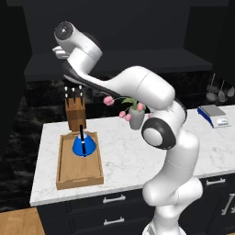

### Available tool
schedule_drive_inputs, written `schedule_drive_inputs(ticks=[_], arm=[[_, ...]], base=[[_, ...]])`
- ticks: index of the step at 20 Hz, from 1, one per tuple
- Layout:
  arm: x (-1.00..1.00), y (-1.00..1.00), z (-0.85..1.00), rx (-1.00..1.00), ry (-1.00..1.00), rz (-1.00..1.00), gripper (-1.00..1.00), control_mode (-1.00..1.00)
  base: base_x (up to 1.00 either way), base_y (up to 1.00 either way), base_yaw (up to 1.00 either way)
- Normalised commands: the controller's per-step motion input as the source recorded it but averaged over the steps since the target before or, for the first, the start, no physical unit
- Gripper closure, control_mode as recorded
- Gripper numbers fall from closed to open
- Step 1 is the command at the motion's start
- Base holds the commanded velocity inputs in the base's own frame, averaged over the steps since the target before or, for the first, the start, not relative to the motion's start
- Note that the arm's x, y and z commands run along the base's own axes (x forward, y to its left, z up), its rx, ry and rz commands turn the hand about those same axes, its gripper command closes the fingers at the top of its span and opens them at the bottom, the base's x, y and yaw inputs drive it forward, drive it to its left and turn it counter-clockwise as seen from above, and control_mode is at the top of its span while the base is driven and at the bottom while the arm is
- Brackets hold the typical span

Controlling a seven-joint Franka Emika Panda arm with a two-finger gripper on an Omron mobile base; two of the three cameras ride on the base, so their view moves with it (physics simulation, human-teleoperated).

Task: Pick the kettle from the counter and place it on the tray. Then pick the mug from the cabinet and place it on the tray. Then close the cabinet doors.

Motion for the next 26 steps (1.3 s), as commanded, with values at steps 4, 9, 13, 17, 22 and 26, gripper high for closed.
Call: schedule_drive_inputs(ticks=[4,9,13,17,22,26], arm=[[0.00,0.00,-0.04,0.00,0.00,-0.06,1.00,-1.00],[-0.07,0.00,-0.06,0.00,-0.04,-0.01,1.00,-1.00],[-0.68,-0.10,-0.10,0.00,-0.14,0.02,1.00,-1.00],[-1.00,-0.33,-0.10,0.00,-0.16,0.10,1.00,-1.00],[-1.00,-0.45,-0.01,0.00,-0.07,0.22,1.00,-1.00],[-1.00,-0.51,-0.14,0.00,0.00,0.28,1.00,-1.00]], base=[[0.00,0.00,0.00],[0.00,0.00,0.00],[0.00,0.00,0.00],[0.00,0.00,0.00],[0.00,0.00,0.00],[0.00,0.00,0.00]])
